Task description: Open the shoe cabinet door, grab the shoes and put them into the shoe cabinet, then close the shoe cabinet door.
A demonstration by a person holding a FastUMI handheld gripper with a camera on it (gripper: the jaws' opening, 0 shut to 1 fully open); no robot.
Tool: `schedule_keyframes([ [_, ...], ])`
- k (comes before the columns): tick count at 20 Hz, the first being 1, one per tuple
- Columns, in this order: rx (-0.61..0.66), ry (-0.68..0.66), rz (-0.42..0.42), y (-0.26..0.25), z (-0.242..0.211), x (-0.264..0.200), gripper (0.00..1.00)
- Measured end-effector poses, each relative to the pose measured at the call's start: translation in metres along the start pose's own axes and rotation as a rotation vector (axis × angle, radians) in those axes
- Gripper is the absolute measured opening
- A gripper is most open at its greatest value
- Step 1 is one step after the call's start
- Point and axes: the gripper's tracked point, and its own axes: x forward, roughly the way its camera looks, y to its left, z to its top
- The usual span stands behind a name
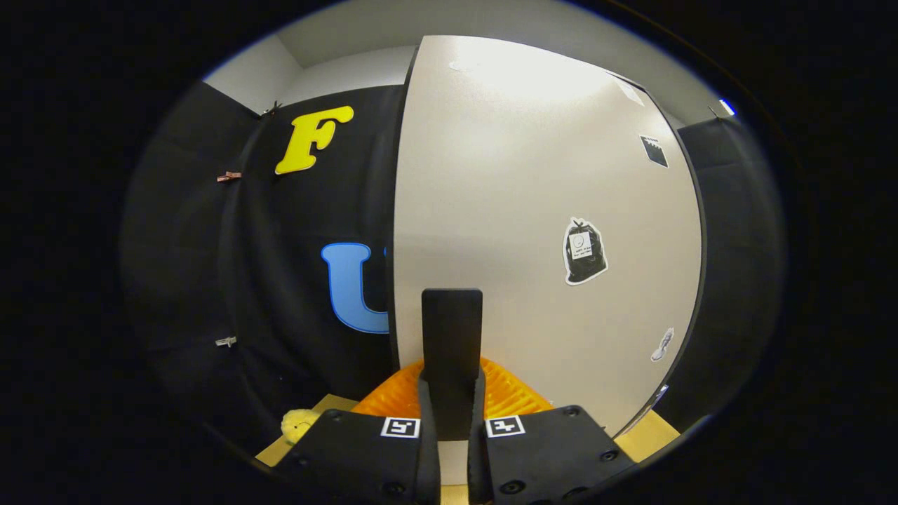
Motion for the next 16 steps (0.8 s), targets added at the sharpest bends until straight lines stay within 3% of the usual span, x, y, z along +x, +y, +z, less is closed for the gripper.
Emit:
schedule_keyframes([
  [6, 0.043, -0.030, -0.010, -0.026, 0.003, -0.069, 0.19],
  [16, 0.058, -0.020, 0.004, -0.081, 0.003, -0.135, 0.18],
])
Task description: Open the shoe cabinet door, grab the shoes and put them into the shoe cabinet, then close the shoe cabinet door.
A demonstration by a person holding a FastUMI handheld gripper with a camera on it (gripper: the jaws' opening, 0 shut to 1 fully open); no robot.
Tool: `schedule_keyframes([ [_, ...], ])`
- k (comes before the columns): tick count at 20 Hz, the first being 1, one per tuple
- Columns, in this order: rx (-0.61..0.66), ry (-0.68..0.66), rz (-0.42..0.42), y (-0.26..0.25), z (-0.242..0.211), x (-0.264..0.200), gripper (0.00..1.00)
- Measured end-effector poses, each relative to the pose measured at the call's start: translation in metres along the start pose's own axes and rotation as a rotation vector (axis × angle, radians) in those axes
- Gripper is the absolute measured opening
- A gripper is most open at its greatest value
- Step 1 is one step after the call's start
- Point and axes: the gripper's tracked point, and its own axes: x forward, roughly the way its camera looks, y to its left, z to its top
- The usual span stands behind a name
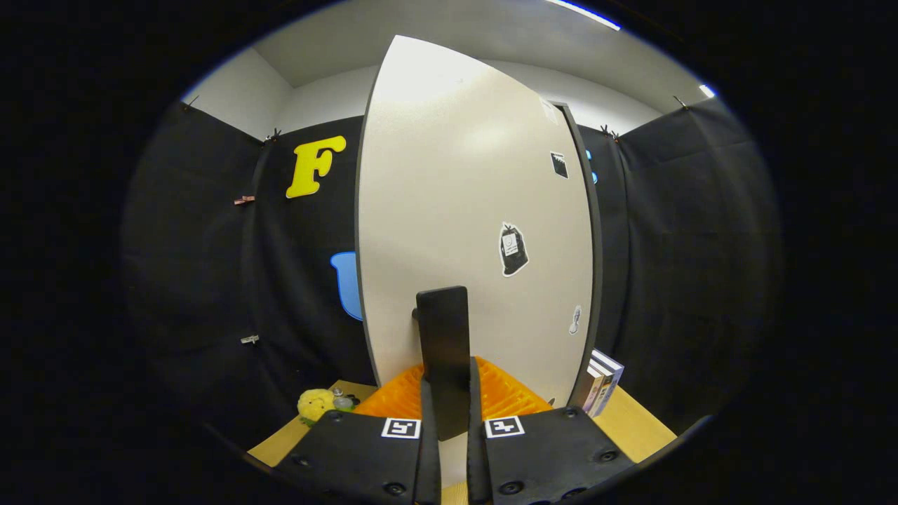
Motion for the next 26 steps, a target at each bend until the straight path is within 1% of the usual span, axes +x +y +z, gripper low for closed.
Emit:
schedule_keyframes([
  [2, -0.002, 0.000, 0.002, -0.012, 0.001, -0.011, 0.18],
  [3, 0.006, 0.001, 0.004, -0.016, 0.001, -0.015, 0.13],
  [6, -0.011, 0.000, -0.007, -0.035, 0.003, -0.029, 0.13],
  [9, 0.018, -0.007, -0.053, -0.061, 0.006, -0.043, 0.13],
  [12, -0.011, -0.011, -0.091, -0.091, 0.005, -0.058, 0.13],
  [15, 0.021, -0.006, -0.095, -0.117, 0.007, -0.069, 0.12],
  [19, 0.013, 0.018, -0.093, -0.149, 0.008, -0.078, 0.11],
  [26, 0.017, 0.026, -0.141, -0.197, 0.007, -0.091, 0.10],
])
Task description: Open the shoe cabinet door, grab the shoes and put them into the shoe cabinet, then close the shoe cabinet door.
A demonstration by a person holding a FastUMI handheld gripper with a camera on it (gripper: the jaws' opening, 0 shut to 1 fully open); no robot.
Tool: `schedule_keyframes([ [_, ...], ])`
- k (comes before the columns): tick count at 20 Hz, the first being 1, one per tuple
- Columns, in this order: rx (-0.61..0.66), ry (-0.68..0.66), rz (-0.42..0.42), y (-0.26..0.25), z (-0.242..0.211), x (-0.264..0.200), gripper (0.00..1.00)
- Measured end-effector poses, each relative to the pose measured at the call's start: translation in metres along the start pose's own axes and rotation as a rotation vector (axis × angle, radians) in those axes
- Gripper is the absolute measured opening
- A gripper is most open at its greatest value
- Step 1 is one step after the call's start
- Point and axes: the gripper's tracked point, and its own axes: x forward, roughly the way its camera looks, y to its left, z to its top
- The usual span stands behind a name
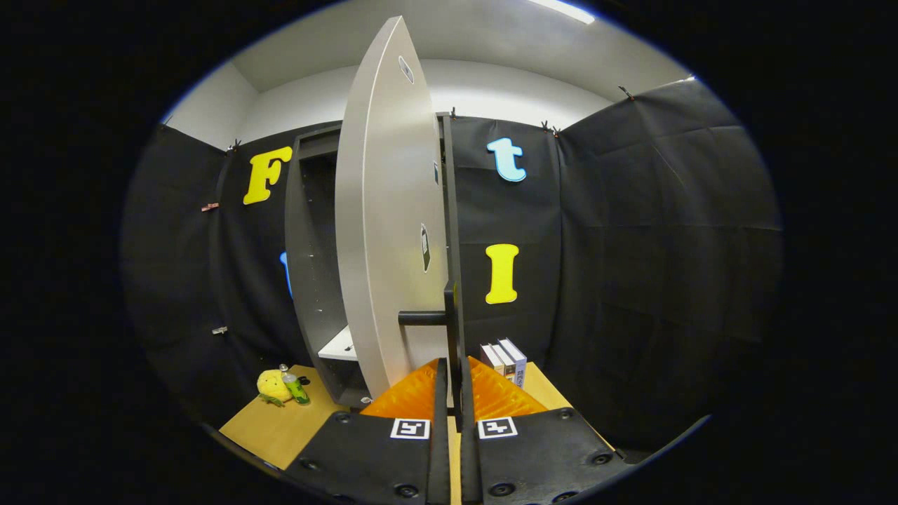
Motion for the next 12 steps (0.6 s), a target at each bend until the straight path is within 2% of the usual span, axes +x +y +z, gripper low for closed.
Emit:
schedule_keyframes([
  [4, 0.005, -0.017, -0.075, -0.033, 0.003, -0.008, 0.07],
  [8, 0.043, -0.034, -0.062, -0.043, 0.006, -0.025, 0.05],
  [12, 0.025, -0.049, -0.115, -0.060, 0.010, -0.044, 0.05],
])
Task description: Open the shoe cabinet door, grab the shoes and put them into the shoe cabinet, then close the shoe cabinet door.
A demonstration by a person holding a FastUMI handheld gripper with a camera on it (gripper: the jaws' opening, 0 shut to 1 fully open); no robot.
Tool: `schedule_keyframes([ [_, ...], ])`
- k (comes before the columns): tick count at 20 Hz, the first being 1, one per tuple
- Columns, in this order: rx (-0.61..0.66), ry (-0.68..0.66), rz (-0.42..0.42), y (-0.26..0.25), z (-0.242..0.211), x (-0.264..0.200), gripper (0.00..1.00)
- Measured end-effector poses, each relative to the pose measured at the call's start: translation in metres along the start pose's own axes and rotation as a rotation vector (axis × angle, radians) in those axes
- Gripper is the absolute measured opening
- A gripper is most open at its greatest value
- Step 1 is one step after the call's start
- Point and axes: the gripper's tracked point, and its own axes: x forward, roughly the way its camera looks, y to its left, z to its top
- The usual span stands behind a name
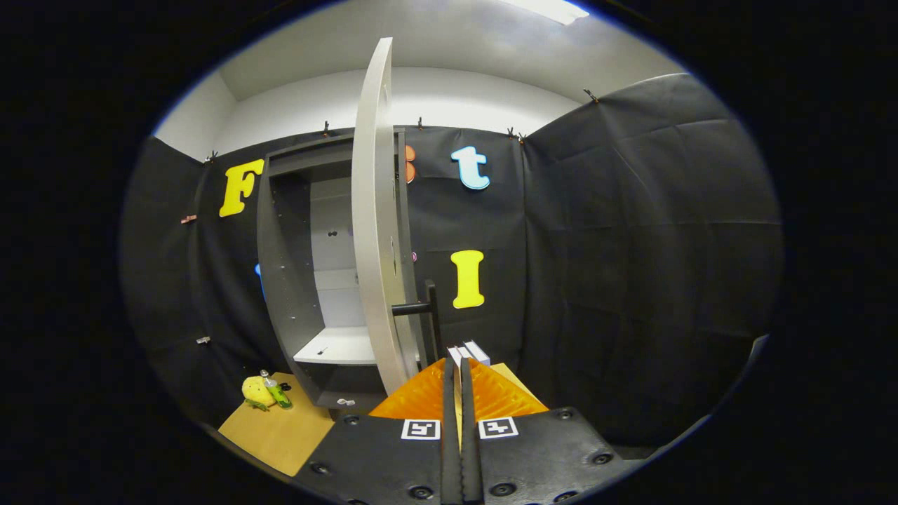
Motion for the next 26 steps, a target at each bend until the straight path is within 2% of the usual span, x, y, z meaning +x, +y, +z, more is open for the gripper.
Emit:
schedule_keyframes([
  [4, 0.021, -0.017, -0.009, 0.000, 0.007, -0.020, 0.14],
  [6, 0.056, -0.048, 0.034, 0.011, 0.015, -0.034, 0.21],
  [11, 0.054, -0.096, 0.204, 0.062, 0.020, -0.063, 0.65],
  [14, 0.061, -0.068, 0.327, 0.104, 0.006, -0.076, 0.90],
  [15, 0.057, -0.045, 0.346, 0.115, -0.003, -0.077, 0.98],
  [18, 0.024, 0.042, 0.318, 0.132, -0.046, -0.067, 0.99],
  [26, -0.074, 0.436, 0.295, 0.173, -0.227, -0.073, 0.98],
])
